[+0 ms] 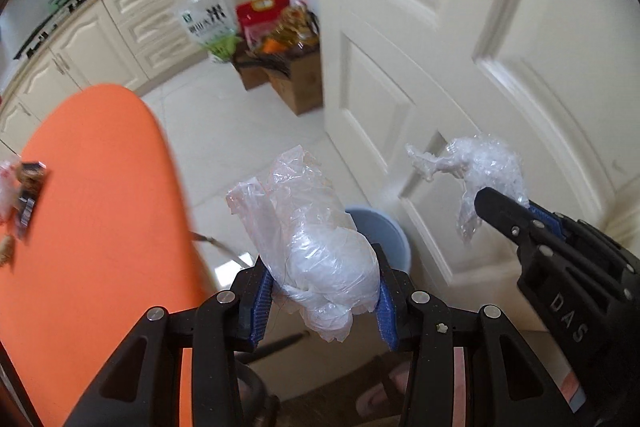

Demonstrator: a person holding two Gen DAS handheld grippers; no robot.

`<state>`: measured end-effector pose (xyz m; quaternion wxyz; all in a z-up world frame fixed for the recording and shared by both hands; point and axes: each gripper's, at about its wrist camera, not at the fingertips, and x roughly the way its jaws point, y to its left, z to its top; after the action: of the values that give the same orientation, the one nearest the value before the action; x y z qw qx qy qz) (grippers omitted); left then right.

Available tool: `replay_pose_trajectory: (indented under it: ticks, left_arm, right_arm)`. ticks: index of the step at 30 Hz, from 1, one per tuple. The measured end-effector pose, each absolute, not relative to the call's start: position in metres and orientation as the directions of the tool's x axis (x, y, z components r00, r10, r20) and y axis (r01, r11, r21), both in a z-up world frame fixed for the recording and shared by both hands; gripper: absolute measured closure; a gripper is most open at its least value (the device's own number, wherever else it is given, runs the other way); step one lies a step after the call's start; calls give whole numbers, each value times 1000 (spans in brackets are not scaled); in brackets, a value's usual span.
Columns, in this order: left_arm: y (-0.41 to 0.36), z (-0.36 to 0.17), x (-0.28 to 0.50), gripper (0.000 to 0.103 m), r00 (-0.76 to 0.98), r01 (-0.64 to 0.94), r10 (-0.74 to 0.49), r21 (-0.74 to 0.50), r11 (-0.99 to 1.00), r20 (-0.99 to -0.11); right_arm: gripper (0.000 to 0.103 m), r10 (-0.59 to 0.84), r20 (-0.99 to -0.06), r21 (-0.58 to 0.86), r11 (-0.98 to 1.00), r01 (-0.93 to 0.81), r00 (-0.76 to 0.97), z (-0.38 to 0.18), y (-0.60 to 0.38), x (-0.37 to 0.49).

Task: Collect trash
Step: 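Carry the white bag in the left gripper while the right carries the wrap to the bin, then open both grippers over the blue bin to drop the bag and wrap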

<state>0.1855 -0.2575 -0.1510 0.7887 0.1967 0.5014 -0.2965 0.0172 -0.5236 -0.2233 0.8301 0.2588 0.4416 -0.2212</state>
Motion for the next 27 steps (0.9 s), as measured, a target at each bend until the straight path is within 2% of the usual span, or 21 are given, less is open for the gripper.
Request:
replay_pose_trajectory:
  ticks: [3, 20, 27]
  left_arm:
    - [-277, -178, 188, 63, 277, 655, -235, 4, 756, -932]
    - [-355, -343, 233, 63, 117, 606, -109, -16, 795, -987]
    - [-364, -381, 249, 63, 87, 615, -83, -12, 788, -993]
  right_arm:
    - [90, -159, -877, 183, 762, 621, 453, -243, -529, 7]
    - [90, -26, -967, 143, 765, 628, 253, -362, -559, 15]
    - [87, 19, -974, 165, 745, 646, 226, -390, -573, 17]
